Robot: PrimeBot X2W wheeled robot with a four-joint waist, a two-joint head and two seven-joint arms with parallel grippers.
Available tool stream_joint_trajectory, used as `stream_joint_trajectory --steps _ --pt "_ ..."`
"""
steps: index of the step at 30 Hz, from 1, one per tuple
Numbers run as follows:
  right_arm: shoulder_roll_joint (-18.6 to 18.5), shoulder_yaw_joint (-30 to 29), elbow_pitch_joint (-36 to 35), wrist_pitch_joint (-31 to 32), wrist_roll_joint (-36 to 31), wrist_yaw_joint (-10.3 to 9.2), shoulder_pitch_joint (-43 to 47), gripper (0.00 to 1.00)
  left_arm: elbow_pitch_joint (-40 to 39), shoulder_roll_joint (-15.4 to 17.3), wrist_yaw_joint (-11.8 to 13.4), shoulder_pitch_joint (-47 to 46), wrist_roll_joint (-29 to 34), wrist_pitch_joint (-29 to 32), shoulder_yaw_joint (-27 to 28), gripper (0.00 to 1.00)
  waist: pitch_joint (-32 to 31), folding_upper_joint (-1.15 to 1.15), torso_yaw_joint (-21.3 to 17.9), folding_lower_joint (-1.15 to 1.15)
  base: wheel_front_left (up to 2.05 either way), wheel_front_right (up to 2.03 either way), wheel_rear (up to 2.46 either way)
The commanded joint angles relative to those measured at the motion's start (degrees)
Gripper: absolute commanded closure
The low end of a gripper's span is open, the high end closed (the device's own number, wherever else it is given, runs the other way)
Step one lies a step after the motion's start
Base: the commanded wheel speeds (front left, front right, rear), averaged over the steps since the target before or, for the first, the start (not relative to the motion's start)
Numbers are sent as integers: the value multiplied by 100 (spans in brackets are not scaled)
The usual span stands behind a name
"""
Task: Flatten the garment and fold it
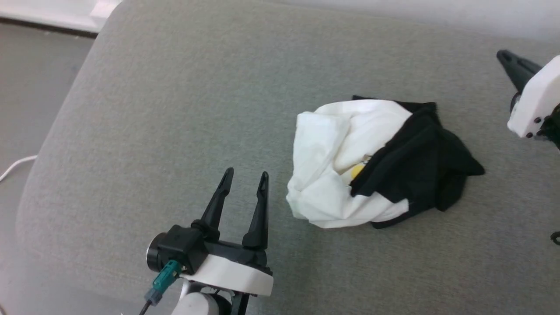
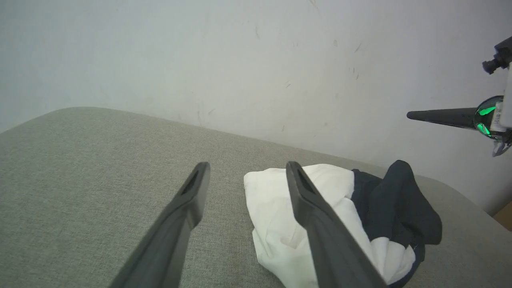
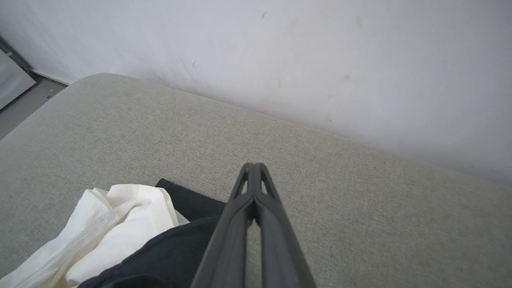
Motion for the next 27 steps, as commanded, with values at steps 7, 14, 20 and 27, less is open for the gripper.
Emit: stream_joint_trajectory --steps 7,14,20,27 --pt "56 20 -294 82 42 -5 144 0 -102 -9 -66 40 4 -27 -50 0 77 0 -78 1 0 0 0" --pt "-127 226 -340 647 36 -5 26 0 -216 -9 42 -151 -92 -27 -277 0 610 0 291 1 0 0 0" --pt "-342 472 -187 1526 7 -5 -62 0 -264 -9 159 -281 -208 -27 -456 0 935 0 569 1 0 0 0" --pt "-642 829 -203 2353 78 -5 -94 0 -253 -9 229 -417 -301 -27 -626 0 1066 0 750 1 0 0 0"
